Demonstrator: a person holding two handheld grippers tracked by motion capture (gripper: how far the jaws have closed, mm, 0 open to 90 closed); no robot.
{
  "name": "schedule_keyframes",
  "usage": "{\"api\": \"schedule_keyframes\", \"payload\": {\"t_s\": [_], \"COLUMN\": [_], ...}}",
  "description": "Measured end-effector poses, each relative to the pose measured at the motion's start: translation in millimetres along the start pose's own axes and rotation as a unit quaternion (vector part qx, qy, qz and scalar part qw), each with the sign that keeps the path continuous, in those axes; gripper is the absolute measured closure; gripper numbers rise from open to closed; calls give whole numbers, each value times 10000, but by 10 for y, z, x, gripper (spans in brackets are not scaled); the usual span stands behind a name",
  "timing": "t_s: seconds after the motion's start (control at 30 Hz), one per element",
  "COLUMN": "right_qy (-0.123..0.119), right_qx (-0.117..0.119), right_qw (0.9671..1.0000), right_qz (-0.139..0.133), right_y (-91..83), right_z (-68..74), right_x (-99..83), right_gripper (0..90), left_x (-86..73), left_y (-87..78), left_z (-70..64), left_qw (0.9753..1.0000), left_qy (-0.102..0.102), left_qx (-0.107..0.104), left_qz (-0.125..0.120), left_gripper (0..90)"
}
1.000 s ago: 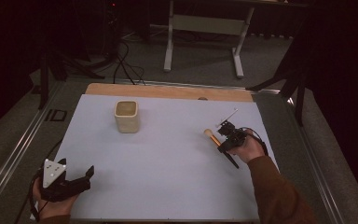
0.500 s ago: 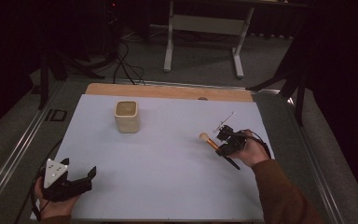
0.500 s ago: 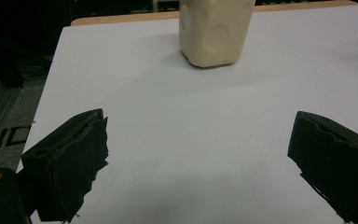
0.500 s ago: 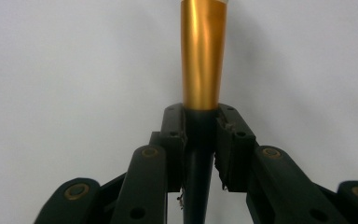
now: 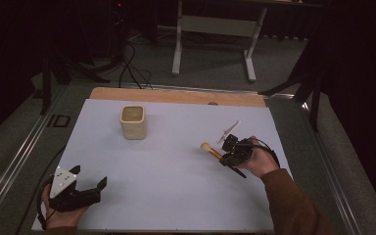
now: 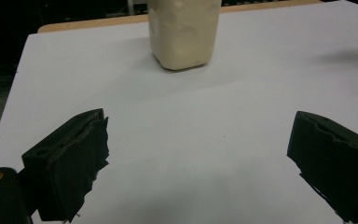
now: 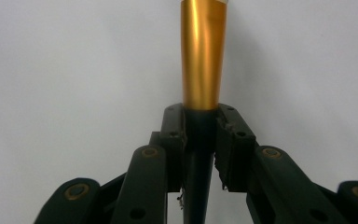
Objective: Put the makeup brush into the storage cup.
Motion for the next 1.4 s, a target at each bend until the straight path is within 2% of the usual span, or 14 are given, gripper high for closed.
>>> {"api": "schedule_keyframes", "payload": {"t_s": [0.4, 0.63, 0.93, 1.13, 1.4], "right_qy": [-372, -590, -872, -1058, -1193], "right_qx": [57, 133, 173, 139, 185], "right_qw": [9992, 9981, 9960, 9943, 9926], "right_qz": [-92, -119, -123, -52, -101], "right_y": [-68, -54, -66, -74, -88], "right_z": [73, 129, 207, 256, 298], "right_x": [76, 124, 178, 220, 253], "right_gripper": [743, 743, 743, 743, 743], "left_x": [7, 10, 28, 44, 64], "left_y": [9, 23, 28, 42, 51], "left_z": [-41, -85, -152, -230, -267], "left_qw": [9999, 9994, 9987, 9979, 9969], "left_qy": [47, 81, 132, 235, 288], "left_qx": [-154, -325, -481, -595, -728], "left_qz": [3, 8, -34, -28, -65], "left_gripper": [62, 66, 68, 69, 70]}}
Point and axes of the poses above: each handheld gripper's, and its own axes: y roughly forward along the jaws, x roughly out of its top, z roughly to its left, the point moved 3 cm from there along y, roughly forward along the jaws, and after that the axes turned 9 degrees about x, right-handed, at the moved point
